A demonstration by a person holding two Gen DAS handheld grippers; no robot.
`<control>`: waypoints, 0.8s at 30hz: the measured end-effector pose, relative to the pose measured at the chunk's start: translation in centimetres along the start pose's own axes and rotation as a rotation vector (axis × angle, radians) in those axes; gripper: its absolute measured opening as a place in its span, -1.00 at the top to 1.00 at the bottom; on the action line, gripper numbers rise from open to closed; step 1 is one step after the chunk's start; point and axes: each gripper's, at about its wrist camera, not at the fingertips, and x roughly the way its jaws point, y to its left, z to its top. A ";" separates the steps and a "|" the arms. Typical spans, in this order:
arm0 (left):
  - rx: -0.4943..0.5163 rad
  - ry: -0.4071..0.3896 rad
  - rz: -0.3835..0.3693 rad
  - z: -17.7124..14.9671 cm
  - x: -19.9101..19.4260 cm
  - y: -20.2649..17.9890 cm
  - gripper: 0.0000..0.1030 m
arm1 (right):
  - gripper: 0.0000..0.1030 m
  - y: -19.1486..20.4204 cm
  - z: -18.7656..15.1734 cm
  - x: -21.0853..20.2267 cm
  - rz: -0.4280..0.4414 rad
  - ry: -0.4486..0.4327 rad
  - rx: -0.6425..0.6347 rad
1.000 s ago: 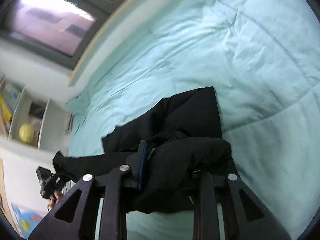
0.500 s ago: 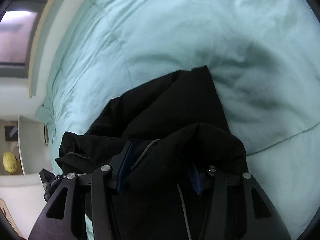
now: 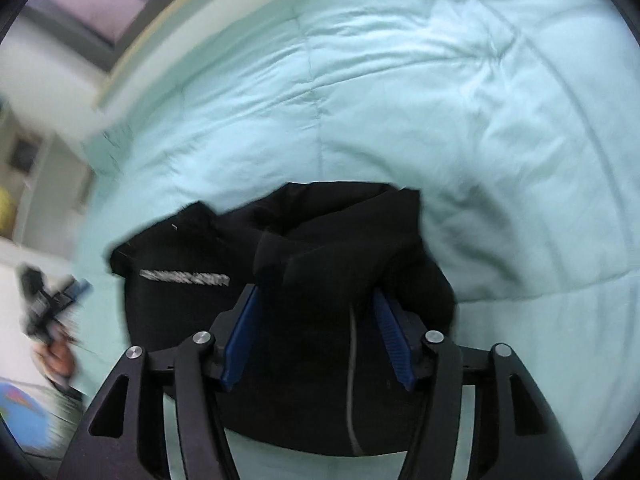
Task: Fold large clothes
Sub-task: 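Fold the held hem over toward the collar with both grippers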
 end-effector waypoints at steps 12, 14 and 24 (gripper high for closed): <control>0.139 0.117 0.181 1.8 8.2 1.9 -0.57 | -0.75 -3.3 3.6 3.7 -0.100 -0.051 -0.151; 0.104 0.100 0.148 2.6 9.1 2.7 -0.57 | -0.62 -3.8 4.9 6.6 -0.097 -0.019 -0.165; 0.073 -0.034 -0.013 2.3 7.7 1.3 0.74 | 0.61 -2.5 3.8 8.0 -0.161 -0.078 -0.240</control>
